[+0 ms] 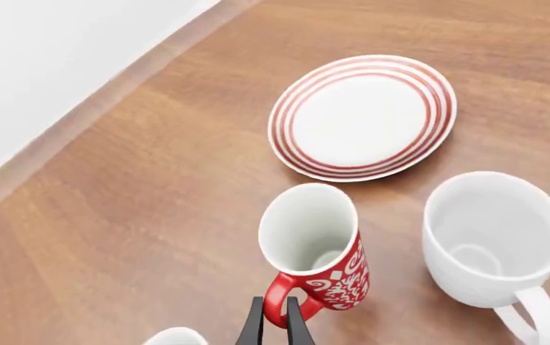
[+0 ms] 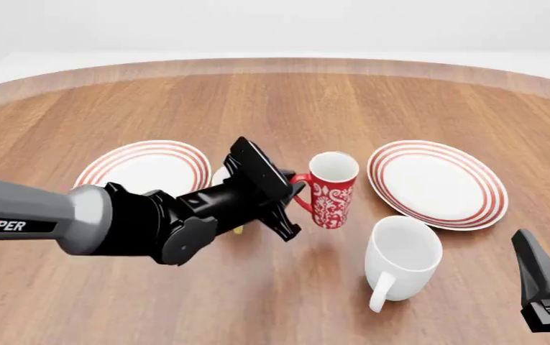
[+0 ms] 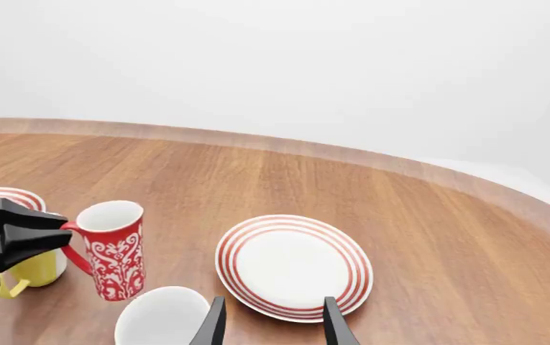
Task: Put the red mug on the left plate.
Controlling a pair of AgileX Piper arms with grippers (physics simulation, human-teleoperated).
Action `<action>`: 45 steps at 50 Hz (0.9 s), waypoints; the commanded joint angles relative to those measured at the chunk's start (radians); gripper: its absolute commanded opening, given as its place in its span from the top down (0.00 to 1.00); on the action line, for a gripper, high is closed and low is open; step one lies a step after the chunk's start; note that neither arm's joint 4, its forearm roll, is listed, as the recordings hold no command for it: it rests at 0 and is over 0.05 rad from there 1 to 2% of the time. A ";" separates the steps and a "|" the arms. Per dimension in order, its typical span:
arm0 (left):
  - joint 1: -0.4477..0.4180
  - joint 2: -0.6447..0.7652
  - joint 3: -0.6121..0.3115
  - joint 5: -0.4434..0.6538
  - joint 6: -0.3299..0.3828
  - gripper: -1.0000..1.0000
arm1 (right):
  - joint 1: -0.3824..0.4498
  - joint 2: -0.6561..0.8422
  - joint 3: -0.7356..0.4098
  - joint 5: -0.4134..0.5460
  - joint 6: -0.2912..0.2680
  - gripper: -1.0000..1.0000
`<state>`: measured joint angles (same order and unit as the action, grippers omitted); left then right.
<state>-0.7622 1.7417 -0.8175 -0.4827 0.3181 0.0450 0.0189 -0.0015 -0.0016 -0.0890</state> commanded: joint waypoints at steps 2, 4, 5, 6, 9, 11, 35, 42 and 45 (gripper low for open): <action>0.012 -0.048 0.000 0.011 -0.002 1.00 | 0.000 0.001 0.000 -0.001 0.000 0.00; 0.014 -0.054 0.002 0.012 -0.003 1.00 | 0.000 0.001 0.000 -0.001 0.000 0.00; 0.014 -0.056 0.002 0.012 -0.003 1.00 | 0.000 0.001 0.000 0.000 0.000 0.00; 0.016 -0.058 0.003 0.010 -0.003 1.00 | 0.000 0.001 0.000 0.000 0.000 0.00; 0.021 -0.064 0.004 0.011 -0.005 1.00 | 0.000 0.000 0.000 0.000 0.000 0.00; 0.028 -0.068 0.002 0.011 -0.006 1.00 | 0.000 0.000 0.000 0.000 0.000 0.00; 0.116 -0.109 0.028 -0.027 -0.026 1.00 | 0.000 0.001 0.000 -0.001 0.000 0.00; 0.147 -0.113 0.038 -0.052 -0.016 1.00 | 0.000 0.000 0.000 0.000 0.000 0.00; 0.153 -0.119 0.042 -0.055 -0.018 1.00 | 0.000 0.000 0.000 0.000 0.000 0.00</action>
<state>-0.6432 1.6376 -0.7843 -0.5147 0.2915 0.0450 0.0195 -0.0015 -0.0021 -0.0889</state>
